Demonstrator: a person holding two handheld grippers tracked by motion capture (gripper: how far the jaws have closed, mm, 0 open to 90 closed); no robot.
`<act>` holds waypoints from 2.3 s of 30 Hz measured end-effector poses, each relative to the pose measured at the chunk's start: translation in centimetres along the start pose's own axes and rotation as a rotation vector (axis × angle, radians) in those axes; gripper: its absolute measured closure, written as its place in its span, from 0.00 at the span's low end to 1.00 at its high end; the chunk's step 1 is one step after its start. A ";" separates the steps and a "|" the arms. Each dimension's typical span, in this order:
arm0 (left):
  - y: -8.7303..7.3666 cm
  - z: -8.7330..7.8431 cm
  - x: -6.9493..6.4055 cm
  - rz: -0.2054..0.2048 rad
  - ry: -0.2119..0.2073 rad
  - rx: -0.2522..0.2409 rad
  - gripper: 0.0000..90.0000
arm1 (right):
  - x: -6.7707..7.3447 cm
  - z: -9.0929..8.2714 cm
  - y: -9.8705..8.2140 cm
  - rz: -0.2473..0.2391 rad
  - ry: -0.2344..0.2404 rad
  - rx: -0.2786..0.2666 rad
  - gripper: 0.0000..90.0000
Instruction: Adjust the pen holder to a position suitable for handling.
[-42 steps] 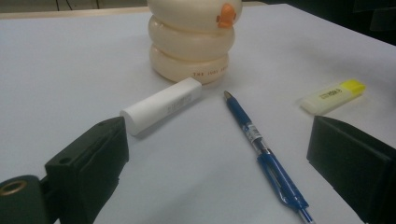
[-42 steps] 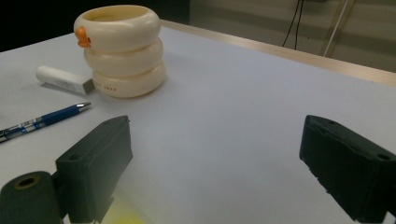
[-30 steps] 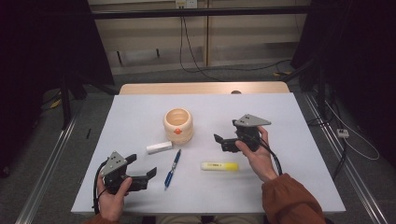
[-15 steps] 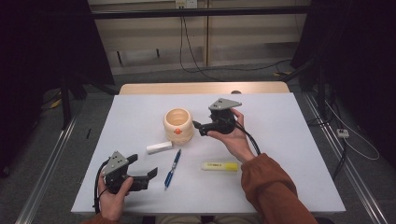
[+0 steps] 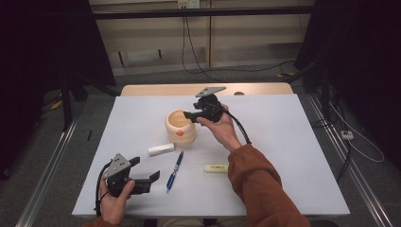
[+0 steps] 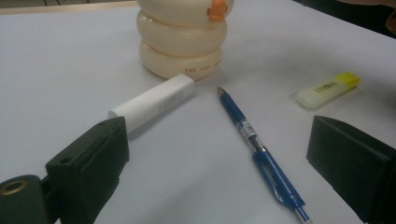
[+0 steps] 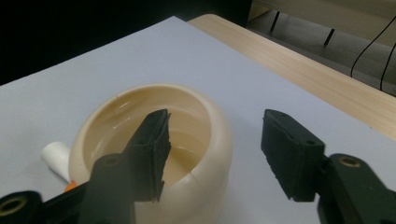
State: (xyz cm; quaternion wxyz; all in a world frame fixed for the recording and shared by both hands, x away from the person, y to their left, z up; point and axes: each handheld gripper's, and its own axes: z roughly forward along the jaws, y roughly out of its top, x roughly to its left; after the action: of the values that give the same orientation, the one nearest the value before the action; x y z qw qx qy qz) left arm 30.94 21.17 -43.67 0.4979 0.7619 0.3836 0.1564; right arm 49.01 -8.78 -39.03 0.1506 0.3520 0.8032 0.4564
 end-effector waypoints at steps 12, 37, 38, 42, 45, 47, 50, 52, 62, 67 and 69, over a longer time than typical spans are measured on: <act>0.0 -0.1 0.1 -0.012 -0.004 -0.004 0.06 | 0.0 3.3 0.6 -0.028 0.023 0.085 0.66; -0.1 0.0 0.1 -0.012 -0.008 0.008 0.06 | -0.5 4.1 0.6 -0.013 -0.008 0.118 0.84; -0.1 0.0 0.1 -0.013 -0.008 0.007 0.06 | -0.5 4.0 0.6 -0.014 -0.011 0.119 0.84; -0.1 0.0 0.1 -0.012 -0.007 0.008 0.06 | -0.7 3.4 0.8 -0.015 -0.033 0.100 0.84; -0.1 0.0 0.1 -0.014 -0.002 0.011 0.06 | -0.8 3.2 0.9 -0.005 -0.037 0.089 0.84; -0.2 0.0 0.1 -0.014 -0.001 0.012 0.06 | -0.7 2.8 1.1 -0.006 -0.046 0.085 0.84; -0.2 0.0 0.1 -0.014 -0.002 0.008 0.06 | -0.6 2.1 1.4 -0.016 -0.040 0.076 0.84; -0.2 0.0 0.1 -0.017 -0.001 0.009 0.06 | -0.5 1.6 1.5 -0.021 -0.045 0.068 0.84; -0.3 0.0 0.1 -0.020 0.007 0.013 0.06 | -1.1 -1.9 1.4 0.001 -0.068 0.031 0.84; -0.3 0.1 0.1 -0.019 0.006 0.014 0.06 | -1.6 -3.8 1.1 0.005 -0.080 0.012 0.84; -0.3 0.1 0.1 -0.019 0.006 0.016 0.06 | -1.6 -4.3 0.7 0.012 -0.074 0.009 0.84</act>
State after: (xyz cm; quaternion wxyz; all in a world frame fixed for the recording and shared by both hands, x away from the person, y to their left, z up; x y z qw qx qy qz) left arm 30.92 21.29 -44.01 0.4918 0.7619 0.3935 0.1510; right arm 48.05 -12.39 -36.30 0.1759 0.3741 0.7971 0.4401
